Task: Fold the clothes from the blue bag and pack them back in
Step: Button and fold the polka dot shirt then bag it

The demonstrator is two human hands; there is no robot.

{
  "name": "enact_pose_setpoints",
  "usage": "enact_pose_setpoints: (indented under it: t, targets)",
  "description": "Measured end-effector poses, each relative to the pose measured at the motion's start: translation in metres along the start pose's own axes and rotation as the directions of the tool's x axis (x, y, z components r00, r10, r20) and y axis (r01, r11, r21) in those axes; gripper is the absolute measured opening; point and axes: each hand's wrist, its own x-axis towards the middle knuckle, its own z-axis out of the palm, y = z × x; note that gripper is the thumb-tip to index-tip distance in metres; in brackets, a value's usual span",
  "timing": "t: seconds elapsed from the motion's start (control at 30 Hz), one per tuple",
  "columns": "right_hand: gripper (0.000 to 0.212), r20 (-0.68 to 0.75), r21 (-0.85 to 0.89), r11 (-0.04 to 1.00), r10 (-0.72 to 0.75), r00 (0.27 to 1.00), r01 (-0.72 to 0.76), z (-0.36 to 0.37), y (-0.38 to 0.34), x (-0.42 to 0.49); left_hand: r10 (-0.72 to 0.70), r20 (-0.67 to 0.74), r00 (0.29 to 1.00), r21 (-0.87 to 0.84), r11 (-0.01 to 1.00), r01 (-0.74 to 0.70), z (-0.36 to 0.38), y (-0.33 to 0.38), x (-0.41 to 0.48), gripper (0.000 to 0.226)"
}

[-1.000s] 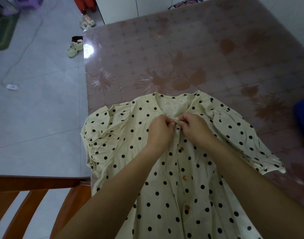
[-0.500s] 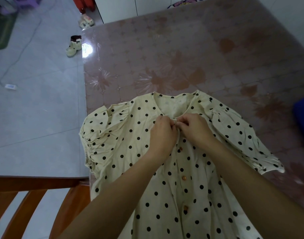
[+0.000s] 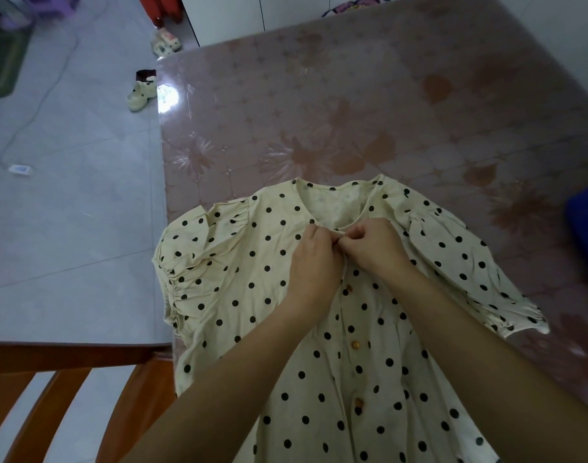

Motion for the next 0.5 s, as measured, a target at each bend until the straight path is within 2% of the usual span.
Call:
enact_pose_setpoints:
  t: [0.13, 0.2, 0.3, 0.37, 0.43, 0.5]
  targets:
    - [0.007, 0.008, 0.055, 0.997, -0.052, 0.999, 0.052, -0.001, 0.001, -0.004, -0.057, -0.003, 0.998, -0.171, 0.984, 0.056, -0.007, 0.001, 0.001, 0.022]
    - [0.006, 0.027, -0.007, 0.993, -0.121, 0.992, 0.121, 0.0, 0.003, -0.007, -0.111, 0.035, 0.993, -0.257, 0.96, 0.116, -0.015, 0.004, 0.003, 0.019]
    - [0.01, 0.037, -0.124, 0.965, -0.227, 0.973, 0.229, 0.002, 0.009, -0.009, -0.183, 0.136, 0.974, -0.239, 0.948, 0.212, -0.024, 0.005, 0.01, 0.024]
    - [0.011, 0.03, -0.203, 0.93, -0.306, 0.952, 0.305, 0.003, 0.011, -0.008, -0.272, 0.252, 0.929, -0.272, 0.901, 0.337, -0.029, 0.004, 0.019, 0.022]
    - [0.012, 0.013, -0.309, 0.868, -0.406, 0.914, 0.39, 0.001, 0.01, -0.006, -0.356, 0.387, 0.85, -0.342, 0.801, 0.491, -0.035, 0.004, 0.026, 0.02]
    - [0.013, -0.022, -0.371, 0.834, -0.448, 0.894, 0.409, -0.002, 0.009, -0.005, -0.386, 0.446, 0.808, -0.361, 0.748, 0.557, -0.04, 0.005, 0.03, 0.019]
